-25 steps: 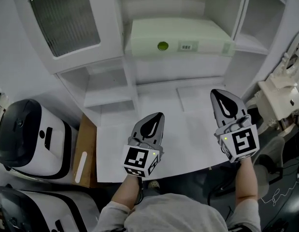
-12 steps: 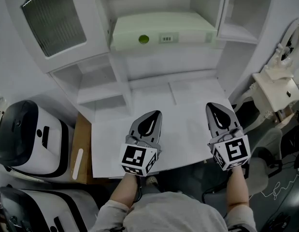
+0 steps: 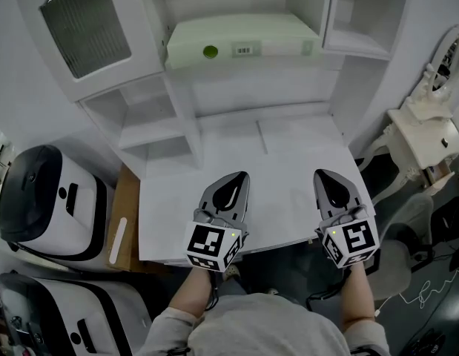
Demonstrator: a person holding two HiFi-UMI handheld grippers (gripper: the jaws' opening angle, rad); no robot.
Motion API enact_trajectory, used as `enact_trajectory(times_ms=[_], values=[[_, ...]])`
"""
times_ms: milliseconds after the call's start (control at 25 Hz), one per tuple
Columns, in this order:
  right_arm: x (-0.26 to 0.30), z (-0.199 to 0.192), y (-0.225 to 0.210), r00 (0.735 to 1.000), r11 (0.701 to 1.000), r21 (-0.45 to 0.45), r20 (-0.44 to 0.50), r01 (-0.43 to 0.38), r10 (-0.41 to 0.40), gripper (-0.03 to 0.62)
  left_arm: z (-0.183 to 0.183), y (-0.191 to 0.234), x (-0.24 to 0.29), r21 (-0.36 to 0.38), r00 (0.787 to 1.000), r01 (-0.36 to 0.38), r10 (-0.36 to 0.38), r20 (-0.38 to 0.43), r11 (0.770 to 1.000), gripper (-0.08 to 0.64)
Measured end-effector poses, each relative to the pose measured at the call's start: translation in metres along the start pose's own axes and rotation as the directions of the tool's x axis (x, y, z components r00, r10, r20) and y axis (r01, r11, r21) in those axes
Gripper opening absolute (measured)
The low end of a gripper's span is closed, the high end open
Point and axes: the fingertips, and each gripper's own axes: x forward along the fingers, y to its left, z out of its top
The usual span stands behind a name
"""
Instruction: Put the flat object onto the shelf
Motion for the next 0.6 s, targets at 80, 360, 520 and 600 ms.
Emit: enact_trajectory(times_ms=[80, 360, 520, 600], values=[[-0.006, -0.002, 0.001, 1.0, 1.0, 0.01, 0.003, -0.006, 0.006, 0.009, 0.0, -0.007, -0.003, 0.004, 1.0, -0.003, 0.003, 0.0, 1.0, 0.012], [-0.02, 0.005, 0.004, 0.998, 0.998, 0.05, 0.048, -0.03, 0.028, 0.009, 0.005, -0.018, -0.01, 0.011, 1.0, -0.013, 0.012, 0.01, 1.0, 0.012], [-0.023, 0.007, 0.004, 0.998, 0.998, 0.06, 0.057, -0.032, 0.029, 0.009, 0.005, -0.02, -0.011, 0.011, 1.0, -0.012, 0.012, 0.013, 1.0, 0.012], [-0.023, 0.007, 0.004, 0.998, 0.997, 0.064, 0.059, -0.031, 0.027, 0.009, 0.006, -0.019, -0.012, 0.012, 1.0, -0.011, 0.011, 0.014, 1.0, 0.012]])
